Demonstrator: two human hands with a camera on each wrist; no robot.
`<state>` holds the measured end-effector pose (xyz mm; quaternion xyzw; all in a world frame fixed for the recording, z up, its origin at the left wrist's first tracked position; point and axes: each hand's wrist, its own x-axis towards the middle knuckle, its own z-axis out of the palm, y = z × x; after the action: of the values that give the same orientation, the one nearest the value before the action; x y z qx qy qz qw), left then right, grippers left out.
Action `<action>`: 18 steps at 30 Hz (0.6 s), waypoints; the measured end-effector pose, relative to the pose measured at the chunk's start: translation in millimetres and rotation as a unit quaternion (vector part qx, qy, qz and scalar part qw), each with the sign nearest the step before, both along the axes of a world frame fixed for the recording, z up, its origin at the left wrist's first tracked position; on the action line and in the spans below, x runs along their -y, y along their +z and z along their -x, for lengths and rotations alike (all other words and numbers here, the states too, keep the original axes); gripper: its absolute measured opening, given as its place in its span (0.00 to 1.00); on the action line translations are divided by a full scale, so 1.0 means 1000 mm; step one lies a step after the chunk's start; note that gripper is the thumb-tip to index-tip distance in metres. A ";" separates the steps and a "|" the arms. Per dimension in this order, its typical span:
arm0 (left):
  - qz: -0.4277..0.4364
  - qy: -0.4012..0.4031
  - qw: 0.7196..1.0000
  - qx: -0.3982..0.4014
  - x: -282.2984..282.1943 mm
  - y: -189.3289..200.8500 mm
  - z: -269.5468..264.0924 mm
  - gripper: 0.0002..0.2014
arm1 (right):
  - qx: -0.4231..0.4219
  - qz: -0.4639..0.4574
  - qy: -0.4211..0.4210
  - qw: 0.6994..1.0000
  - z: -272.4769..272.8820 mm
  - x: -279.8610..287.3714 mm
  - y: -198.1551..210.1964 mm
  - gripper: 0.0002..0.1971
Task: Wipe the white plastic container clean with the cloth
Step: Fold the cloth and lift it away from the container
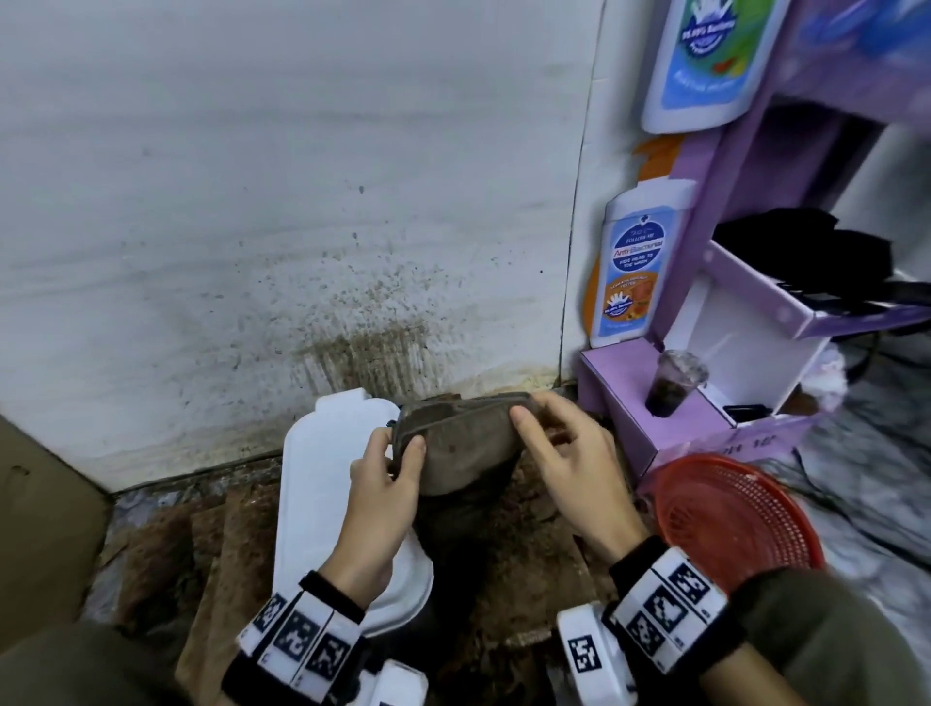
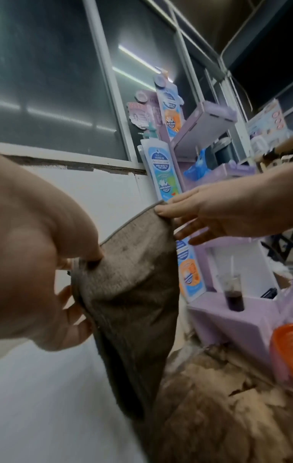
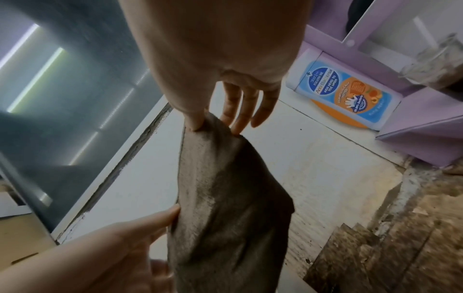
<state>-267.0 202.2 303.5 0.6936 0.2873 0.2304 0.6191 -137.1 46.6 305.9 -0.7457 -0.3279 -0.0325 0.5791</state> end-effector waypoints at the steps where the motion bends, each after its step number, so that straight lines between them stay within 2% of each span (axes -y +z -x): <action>1: 0.001 -0.007 1.000 -0.001 0.004 0.000 -0.005 0.10 | -0.003 0.006 -0.005 1.000 -0.004 0.006 0.003 0.04; 4: -0.037 -0.030 0.999 -0.022 0.012 0.004 -0.016 0.21 | -0.030 0.015 -0.011 0.999 -0.018 0.022 0.004 0.10; 5: -0.037 -0.034 0.998 -0.023 0.015 0.004 -0.019 0.21 | -0.050 0.004 -0.002 0.999 -0.022 0.026 0.004 0.14; 7: -0.024 -0.036 0.999 -0.013 0.025 0.005 -0.026 0.15 | -0.087 -0.019 0.017 0.996 -0.028 0.033 0.006 0.18; 8: -0.016 -0.035 0.999 -0.006 0.030 0.005 -0.031 0.14 | -0.090 -0.028 0.029 0.995 -0.029 0.037 0.008 0.16; 10: 0.021 -0.031 0.999 0.002 0.039 0.006 -0.038 0.21 | -0.090 -0.049 0.054 0.993 -0.032 0.045 0.015 0.08; 12: 0.053 -0.045 0.998 0.000 0.045 0.007 -0.047 0.32 | -0.099 -0.067 0.075 0.990 -0.038 0.054 0.024 0.07; 14: 0.069 -0.081 0.994 -0.011 0.052 0.010 -0.057 0.35 | -0.104 -0.078 0.087 0.988 -0.046 0.065 0.034 0.07; 18: 0.149 -0.145 0.978 -0.002 0.069 0.021 -0.082 0.20 | -0.088 -0.066 0.100 0.989 -0.064 0.090 0.056 0.07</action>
<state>-185.3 132.8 324.2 0.6282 0.2155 0.0913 0.7420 -72.8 -43.9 362.0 -0.6692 -0.3461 0.0697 0.6538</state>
